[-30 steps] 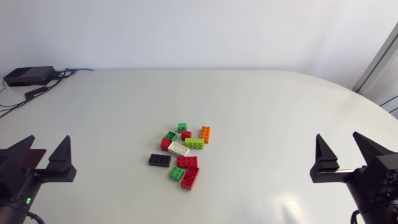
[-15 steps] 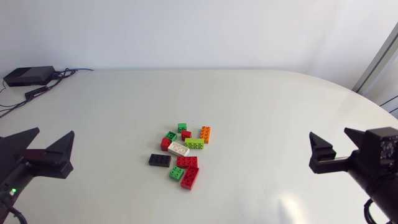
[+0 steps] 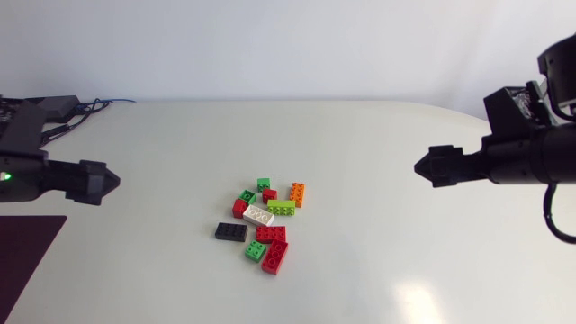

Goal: Sort duplo bricks by size, large to the right and small to the left

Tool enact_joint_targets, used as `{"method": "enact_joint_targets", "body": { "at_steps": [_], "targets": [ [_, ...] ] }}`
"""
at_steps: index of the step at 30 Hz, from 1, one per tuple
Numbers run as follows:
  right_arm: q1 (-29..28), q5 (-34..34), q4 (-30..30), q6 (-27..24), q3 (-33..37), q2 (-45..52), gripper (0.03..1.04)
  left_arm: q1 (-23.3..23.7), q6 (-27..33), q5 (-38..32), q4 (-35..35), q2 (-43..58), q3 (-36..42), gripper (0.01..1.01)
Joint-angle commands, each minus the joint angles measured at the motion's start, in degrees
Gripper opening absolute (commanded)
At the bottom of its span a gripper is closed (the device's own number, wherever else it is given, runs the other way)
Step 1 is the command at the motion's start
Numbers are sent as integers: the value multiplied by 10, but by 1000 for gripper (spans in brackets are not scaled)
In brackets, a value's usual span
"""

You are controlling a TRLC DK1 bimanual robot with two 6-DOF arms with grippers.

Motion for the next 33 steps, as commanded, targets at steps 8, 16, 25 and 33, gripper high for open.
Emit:
{"method": "enact_joint_targets", "body": {
  "at_steps": [8,16,25,33],
  "targets": [
    [4,-29,-9,47,82,163,1002,-6,-6,8,-56,181,36,985],
    [63,-5,6,90,170,287,1002,-7,-17,13,-54,194,48,987],
    [143,72,43,178,270,468,998,-4,-19,13,-55,178,46,987],
    [216,144,73,243,367,599,997,2,-22,13,-60,169,47,987]
  ]
}}
